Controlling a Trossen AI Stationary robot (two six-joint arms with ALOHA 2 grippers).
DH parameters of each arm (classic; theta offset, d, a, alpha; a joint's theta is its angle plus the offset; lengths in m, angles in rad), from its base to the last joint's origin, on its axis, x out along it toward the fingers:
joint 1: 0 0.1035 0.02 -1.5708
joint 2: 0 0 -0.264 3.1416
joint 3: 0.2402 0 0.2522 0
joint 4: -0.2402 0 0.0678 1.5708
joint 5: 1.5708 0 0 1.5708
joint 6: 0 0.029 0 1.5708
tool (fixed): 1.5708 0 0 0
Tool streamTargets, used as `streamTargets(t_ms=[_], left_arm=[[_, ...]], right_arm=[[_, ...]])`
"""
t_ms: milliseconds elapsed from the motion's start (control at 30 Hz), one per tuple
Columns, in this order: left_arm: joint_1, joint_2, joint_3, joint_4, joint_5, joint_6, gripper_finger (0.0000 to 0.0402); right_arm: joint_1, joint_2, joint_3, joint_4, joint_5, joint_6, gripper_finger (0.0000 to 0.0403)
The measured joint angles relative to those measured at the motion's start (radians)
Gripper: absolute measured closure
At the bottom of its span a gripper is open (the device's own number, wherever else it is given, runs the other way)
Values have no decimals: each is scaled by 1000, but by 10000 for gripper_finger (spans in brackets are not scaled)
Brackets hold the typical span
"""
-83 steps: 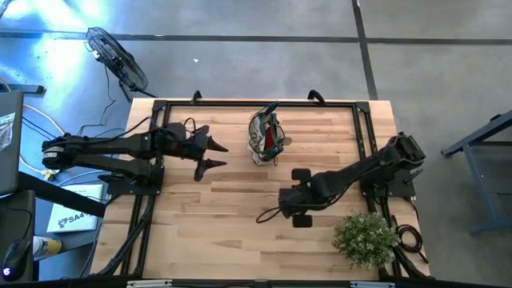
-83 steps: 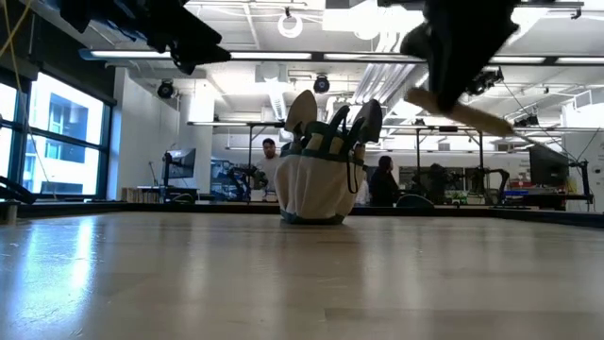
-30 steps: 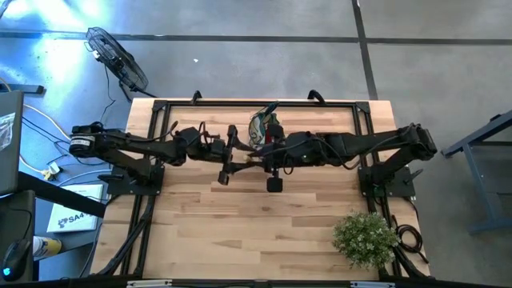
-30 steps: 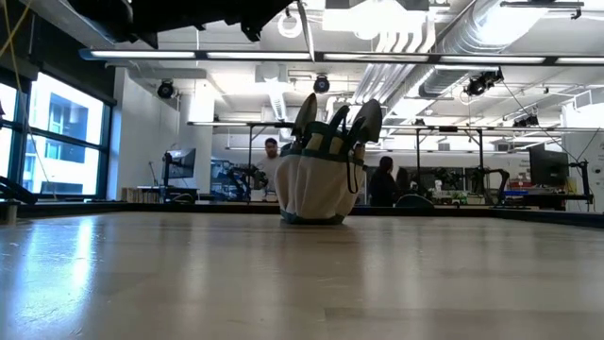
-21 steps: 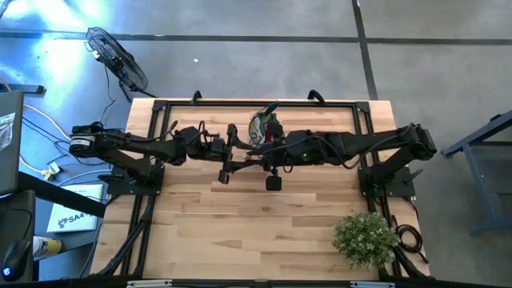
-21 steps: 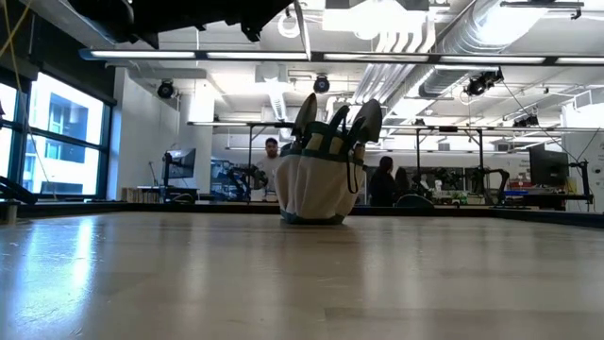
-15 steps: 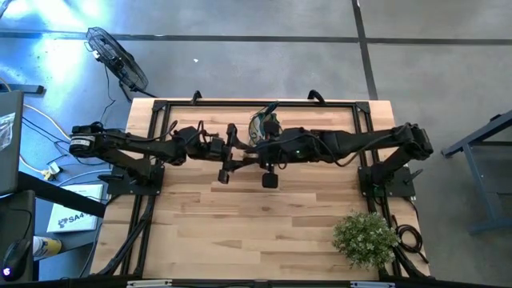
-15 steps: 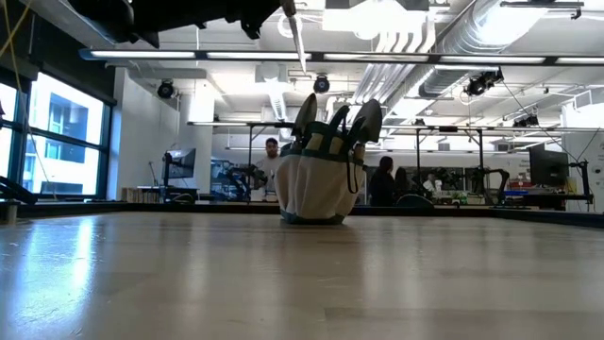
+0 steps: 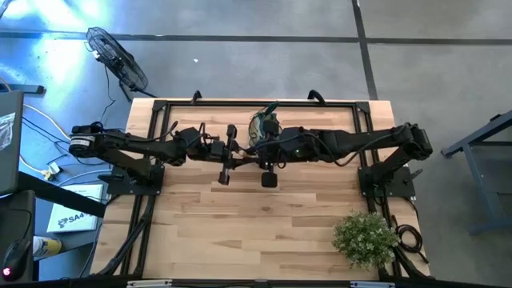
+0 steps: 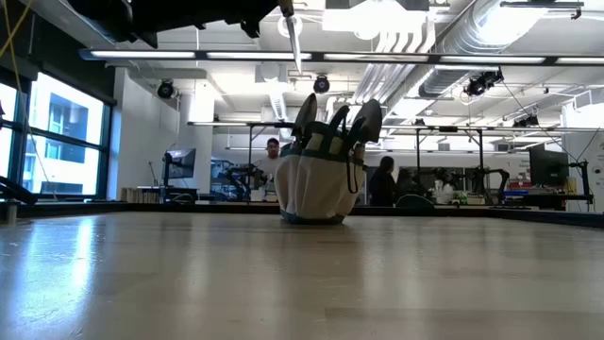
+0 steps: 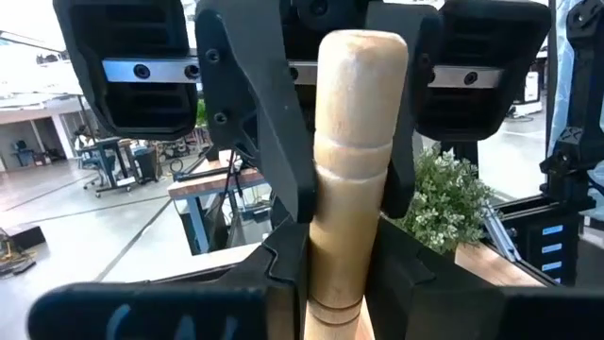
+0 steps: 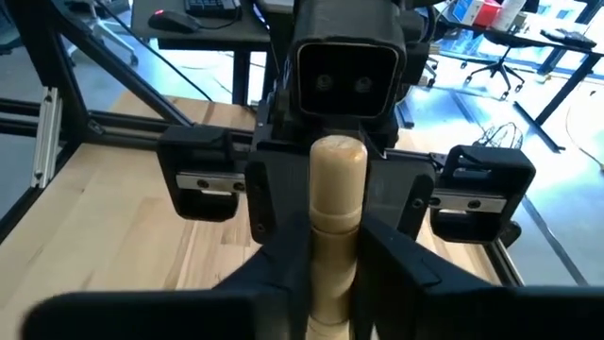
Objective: Pick & Place Garden tools in Gardening bag
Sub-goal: Put the brown trowel into the light brown gardening bag
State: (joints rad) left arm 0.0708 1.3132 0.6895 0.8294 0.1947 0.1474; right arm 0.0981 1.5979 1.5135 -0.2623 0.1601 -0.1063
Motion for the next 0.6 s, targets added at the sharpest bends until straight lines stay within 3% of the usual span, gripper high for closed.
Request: streamTargets(t_ms=[200,400,600], left_arm=[[0,0,0,-16,-36,3,340],[-2,0,0,-38,-123,32,340],[25,1,-1,-68,-440,32,341]], right_arm=[[13,1,0,22,9,-5,236],[61,-31,0,18,48,-59,173],[160,-108,1,35,27,-86,155]])
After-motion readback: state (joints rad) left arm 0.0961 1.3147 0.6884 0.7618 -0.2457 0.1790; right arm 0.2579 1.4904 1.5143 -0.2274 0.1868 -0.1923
